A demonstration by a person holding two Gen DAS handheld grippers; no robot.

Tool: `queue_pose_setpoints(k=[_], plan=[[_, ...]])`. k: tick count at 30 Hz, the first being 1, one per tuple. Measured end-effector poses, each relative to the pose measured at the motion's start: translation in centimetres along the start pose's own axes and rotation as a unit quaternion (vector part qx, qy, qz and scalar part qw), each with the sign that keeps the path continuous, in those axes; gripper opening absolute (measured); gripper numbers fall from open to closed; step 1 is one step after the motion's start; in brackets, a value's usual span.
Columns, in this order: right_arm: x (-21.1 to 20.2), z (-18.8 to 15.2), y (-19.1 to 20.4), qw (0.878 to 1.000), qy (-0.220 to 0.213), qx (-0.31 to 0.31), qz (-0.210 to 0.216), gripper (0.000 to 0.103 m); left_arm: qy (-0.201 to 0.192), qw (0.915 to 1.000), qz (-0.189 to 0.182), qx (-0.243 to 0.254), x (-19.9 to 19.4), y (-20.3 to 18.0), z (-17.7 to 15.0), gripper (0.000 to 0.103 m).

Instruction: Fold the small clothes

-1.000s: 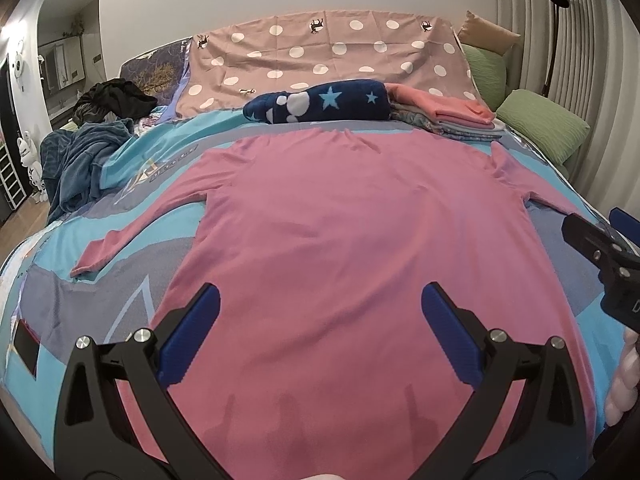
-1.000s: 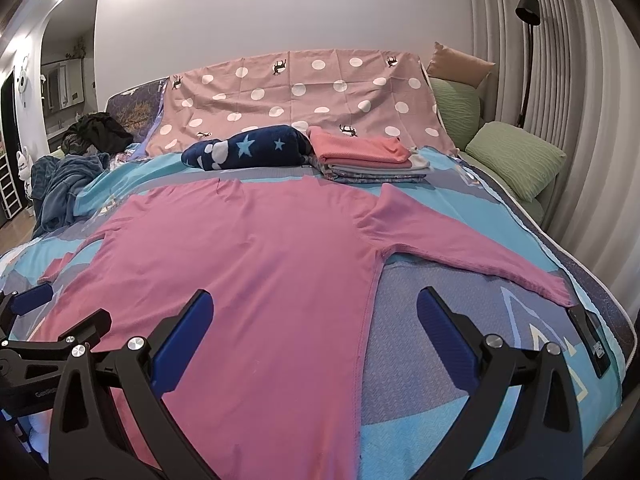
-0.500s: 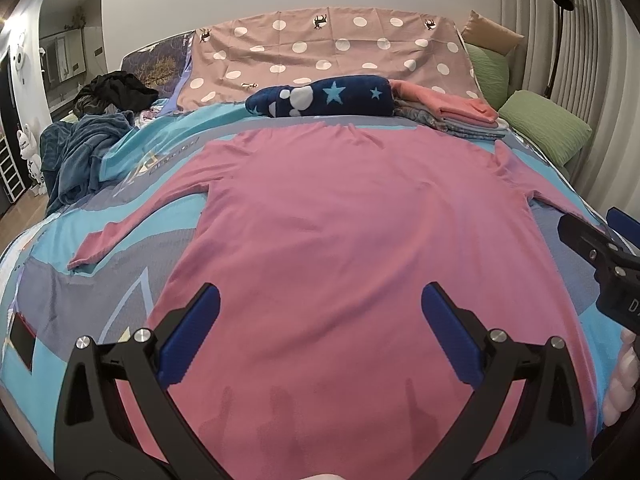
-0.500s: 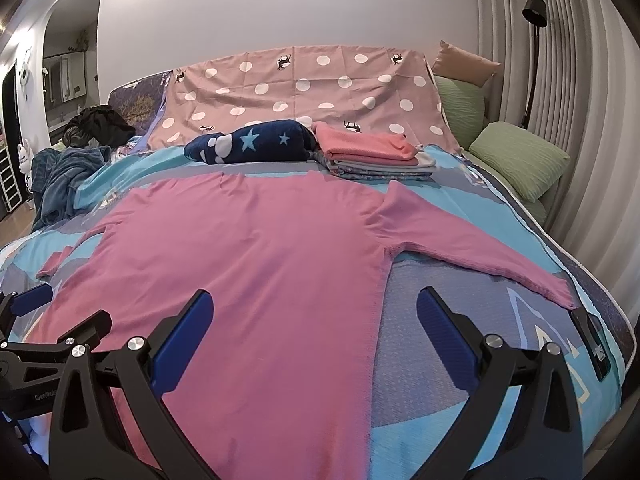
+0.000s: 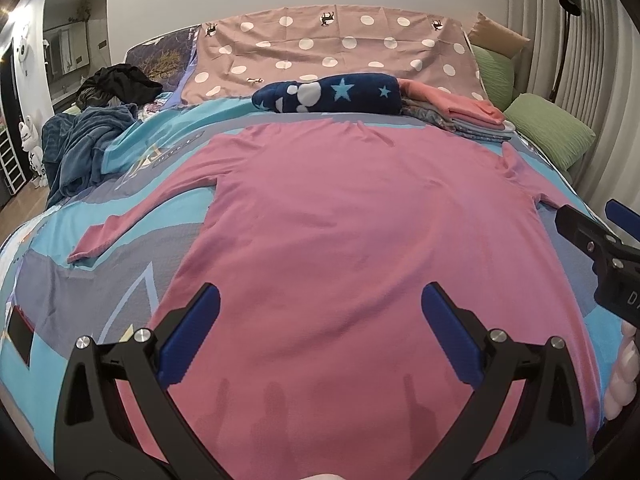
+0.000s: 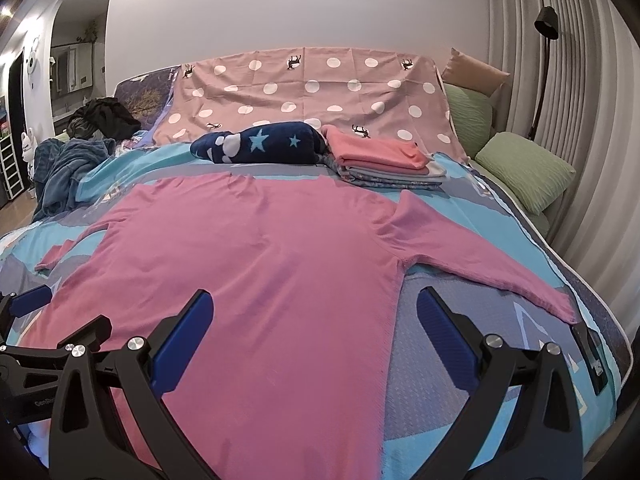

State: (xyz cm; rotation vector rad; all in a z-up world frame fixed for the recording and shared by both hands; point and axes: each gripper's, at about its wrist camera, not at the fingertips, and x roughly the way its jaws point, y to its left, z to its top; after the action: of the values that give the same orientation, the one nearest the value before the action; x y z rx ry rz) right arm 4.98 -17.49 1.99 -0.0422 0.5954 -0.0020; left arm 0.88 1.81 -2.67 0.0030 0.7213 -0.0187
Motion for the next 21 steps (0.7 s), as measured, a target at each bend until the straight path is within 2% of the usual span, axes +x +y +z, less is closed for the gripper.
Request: queue_pose_setpoints(k=[21], plan=[[3.0, 1.5, 3.6, 0.999, 0.015, -0.032, 0.010, 0.102, 0.003, 0.9991, 0.020, -0.037, 0.8, 5.0, 0.6, 0.101]])
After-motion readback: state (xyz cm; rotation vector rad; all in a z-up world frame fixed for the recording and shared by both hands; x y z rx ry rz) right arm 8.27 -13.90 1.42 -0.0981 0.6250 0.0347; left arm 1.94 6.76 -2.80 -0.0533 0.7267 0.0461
